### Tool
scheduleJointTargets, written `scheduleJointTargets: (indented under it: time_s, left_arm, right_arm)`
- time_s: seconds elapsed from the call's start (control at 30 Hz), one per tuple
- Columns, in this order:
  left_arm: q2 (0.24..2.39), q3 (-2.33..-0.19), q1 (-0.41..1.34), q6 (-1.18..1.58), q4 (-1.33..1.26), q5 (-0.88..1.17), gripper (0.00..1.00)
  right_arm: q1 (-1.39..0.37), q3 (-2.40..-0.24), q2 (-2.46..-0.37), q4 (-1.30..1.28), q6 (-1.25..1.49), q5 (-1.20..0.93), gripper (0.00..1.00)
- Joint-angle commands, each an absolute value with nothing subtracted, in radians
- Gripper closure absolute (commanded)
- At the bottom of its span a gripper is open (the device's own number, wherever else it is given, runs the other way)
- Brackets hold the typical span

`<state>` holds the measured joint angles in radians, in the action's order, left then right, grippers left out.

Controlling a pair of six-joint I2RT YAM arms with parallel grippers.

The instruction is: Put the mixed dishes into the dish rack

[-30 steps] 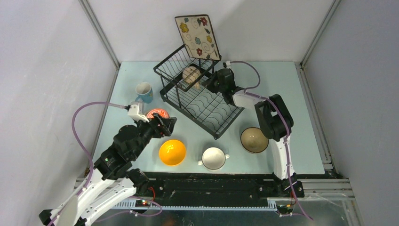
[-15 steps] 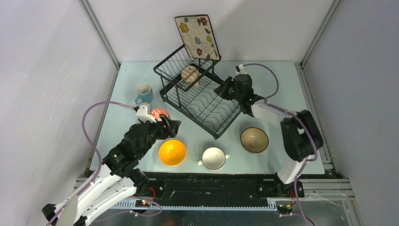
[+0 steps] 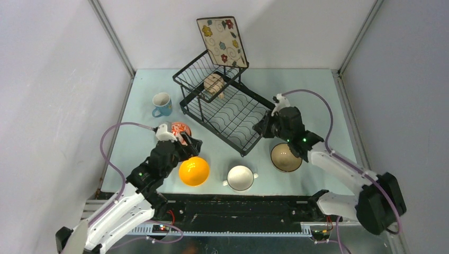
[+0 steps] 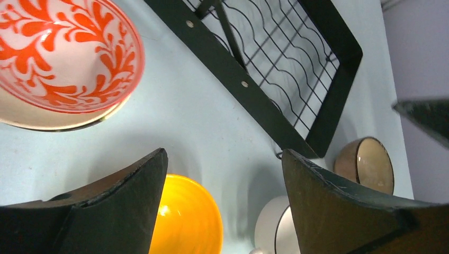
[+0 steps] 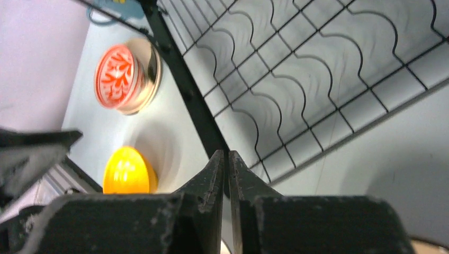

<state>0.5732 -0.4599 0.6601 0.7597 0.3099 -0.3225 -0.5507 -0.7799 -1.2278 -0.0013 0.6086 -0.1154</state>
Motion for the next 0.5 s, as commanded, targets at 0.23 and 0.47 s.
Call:
scheduleJointTargets:
  time_s: [0.23,0.47]
  left_arm:
    - [0.571,-0.439,0.186,0.848,0.268,-0.167,0.14]
    - [0.650,-0.459,-0.009,1.030,0.247,-0.218,0.09]
  right_arm:
    - [-0.585,-0.672,-0.997,-0.129,0.488,-0.080,0.89]
    - [-0.583,-0.672,-0.975,-0.161,0.435,-0.077,0.89]
